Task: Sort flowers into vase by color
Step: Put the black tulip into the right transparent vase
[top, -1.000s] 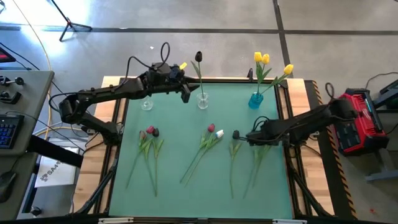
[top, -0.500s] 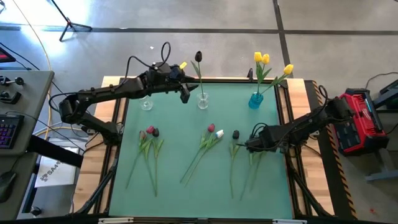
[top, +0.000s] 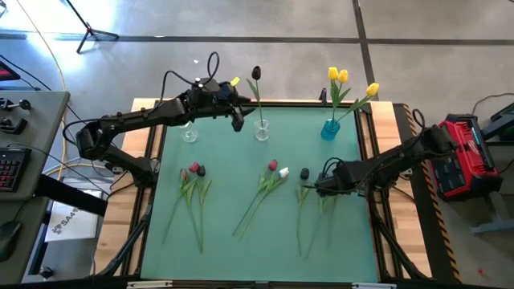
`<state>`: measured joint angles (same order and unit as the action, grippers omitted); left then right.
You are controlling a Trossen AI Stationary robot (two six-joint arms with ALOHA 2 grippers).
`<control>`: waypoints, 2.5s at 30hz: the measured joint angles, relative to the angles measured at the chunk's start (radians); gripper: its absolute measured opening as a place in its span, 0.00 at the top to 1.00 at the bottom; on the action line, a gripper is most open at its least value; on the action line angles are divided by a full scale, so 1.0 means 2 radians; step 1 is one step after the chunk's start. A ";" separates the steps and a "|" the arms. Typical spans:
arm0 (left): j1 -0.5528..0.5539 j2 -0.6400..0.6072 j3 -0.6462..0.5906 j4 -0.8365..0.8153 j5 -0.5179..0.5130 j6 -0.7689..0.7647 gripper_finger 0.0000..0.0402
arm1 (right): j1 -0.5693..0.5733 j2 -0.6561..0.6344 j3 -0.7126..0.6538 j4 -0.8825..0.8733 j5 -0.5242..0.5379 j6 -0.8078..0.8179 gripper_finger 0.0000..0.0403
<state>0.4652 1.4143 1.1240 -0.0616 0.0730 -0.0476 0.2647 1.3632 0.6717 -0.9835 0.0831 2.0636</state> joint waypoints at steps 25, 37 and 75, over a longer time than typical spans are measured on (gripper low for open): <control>-0.085 0.022 0.000 0.153 0.118 -0.026 0.55 | -0.030 -0.001 0.346 0.154 0.501 -0.694 1.00; -0.125 0.047 -0.001 0.217 0.134 -0.037 0.55 | -0.082 -0.001 0.380 0.292 0.309 -0.877 1.00; -0.092 0.055 0.000 0.237 0.069 -0.053 0.97 | -0.089 -0.004 0.380 0.308 0.253 -0.903 0.85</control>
<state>0.2807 1.5249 1.1240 0.4124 0.2108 -0.1537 0.0866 1.3545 1.4315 -0.3666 0.5885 0.2568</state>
